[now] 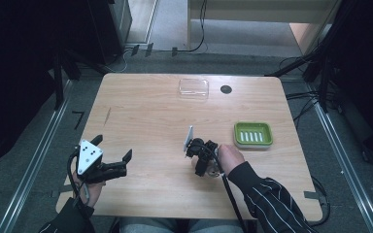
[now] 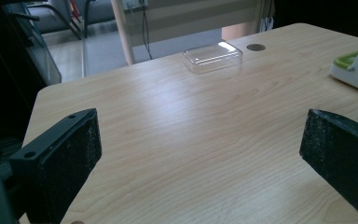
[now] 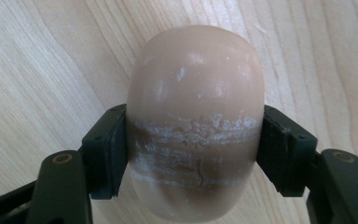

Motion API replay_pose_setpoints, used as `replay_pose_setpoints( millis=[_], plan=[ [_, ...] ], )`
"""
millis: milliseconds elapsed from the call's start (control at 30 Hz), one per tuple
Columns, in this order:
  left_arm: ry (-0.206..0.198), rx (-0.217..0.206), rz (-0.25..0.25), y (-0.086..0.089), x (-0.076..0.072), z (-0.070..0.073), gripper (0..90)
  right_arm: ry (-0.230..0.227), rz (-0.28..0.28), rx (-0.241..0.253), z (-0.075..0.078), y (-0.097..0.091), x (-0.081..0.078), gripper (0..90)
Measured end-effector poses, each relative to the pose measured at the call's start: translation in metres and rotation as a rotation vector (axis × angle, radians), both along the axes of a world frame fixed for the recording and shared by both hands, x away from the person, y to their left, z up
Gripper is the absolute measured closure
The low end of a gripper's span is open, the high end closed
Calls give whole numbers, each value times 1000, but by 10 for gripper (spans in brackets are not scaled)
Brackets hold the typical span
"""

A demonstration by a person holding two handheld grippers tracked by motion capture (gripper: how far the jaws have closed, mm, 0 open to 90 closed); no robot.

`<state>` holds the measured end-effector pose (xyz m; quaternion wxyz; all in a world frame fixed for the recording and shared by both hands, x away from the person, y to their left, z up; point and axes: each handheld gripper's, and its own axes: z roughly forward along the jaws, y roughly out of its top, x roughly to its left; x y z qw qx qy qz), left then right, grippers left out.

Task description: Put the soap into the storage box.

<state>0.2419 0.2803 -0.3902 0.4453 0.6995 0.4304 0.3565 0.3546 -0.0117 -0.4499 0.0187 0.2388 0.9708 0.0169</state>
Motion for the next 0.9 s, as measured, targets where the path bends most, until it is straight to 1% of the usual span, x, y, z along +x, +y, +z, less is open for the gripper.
replay_pose_setpoints(
  millis=[67,133,300,600,700,833,900],
  plan=[
    [0,1,-1,0,0,0,0,-4,4,4,1,-2,0,335],
    [1,3,-2,0,0,0,0,-6,-1,-1,3,-4,0,335],
    [0,4,-3,0,0,0,0,-18,20,-3,7,-8,0,335],
    [0,6,-4,-1,0,0,0,-26,36,-11,11,-15,0,335],
    [0,5,-3,-1,0,0,0,-29,29,-13,13,-20,0,335],
    [2,5,-8,-3,1,0,0,-34,36,-17,14,-26,1,335],
    [1,4,-7,-2,1,0,0,-37,27,-14,15,-28,0,335]
  ],
)
